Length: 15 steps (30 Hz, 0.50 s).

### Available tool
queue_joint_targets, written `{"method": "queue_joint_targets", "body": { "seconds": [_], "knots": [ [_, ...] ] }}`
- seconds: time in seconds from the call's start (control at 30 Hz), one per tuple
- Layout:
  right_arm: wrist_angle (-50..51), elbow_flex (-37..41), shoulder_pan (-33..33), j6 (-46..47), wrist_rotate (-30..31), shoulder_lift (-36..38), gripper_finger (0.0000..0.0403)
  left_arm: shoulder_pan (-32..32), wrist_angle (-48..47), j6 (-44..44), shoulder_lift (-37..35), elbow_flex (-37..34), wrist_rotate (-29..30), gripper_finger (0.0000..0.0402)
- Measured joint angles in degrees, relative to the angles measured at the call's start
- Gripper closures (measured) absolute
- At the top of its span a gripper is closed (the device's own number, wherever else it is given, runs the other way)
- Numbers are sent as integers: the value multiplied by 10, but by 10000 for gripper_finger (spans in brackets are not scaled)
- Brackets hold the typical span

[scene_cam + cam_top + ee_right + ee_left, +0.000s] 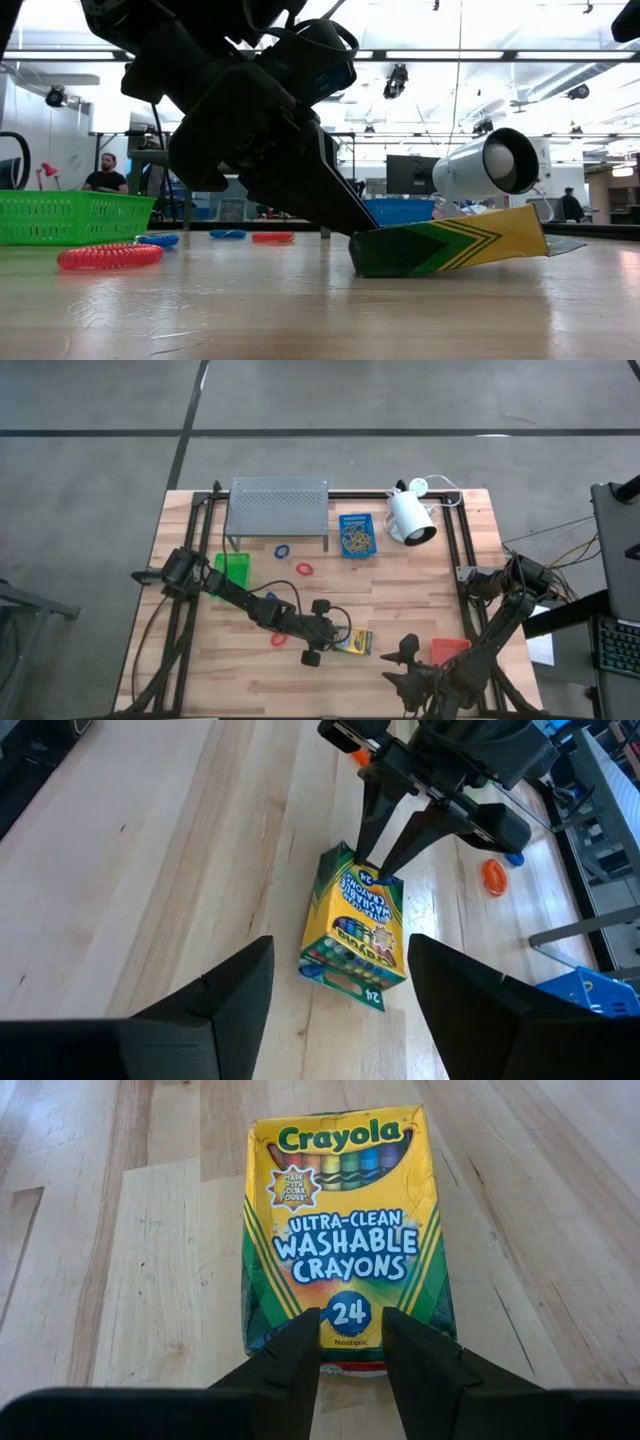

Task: Pick & Place Office Desk Supplies
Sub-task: Put the yellow crayon box into the orange bin

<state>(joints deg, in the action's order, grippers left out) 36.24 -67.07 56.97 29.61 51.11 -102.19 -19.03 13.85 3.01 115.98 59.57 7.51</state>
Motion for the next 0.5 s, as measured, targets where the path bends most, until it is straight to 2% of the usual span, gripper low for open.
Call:
{"method": "queue_joint_targets", "body": {
  "seconds": [0.3,0.5],
  "knots": [
    [-51,0,0,0,-1,0,172,0,0,0,0,0,0,285],
    [-174,0,0,2,1,0,172,0,0,0,0,0,0,285]
  ]
}}
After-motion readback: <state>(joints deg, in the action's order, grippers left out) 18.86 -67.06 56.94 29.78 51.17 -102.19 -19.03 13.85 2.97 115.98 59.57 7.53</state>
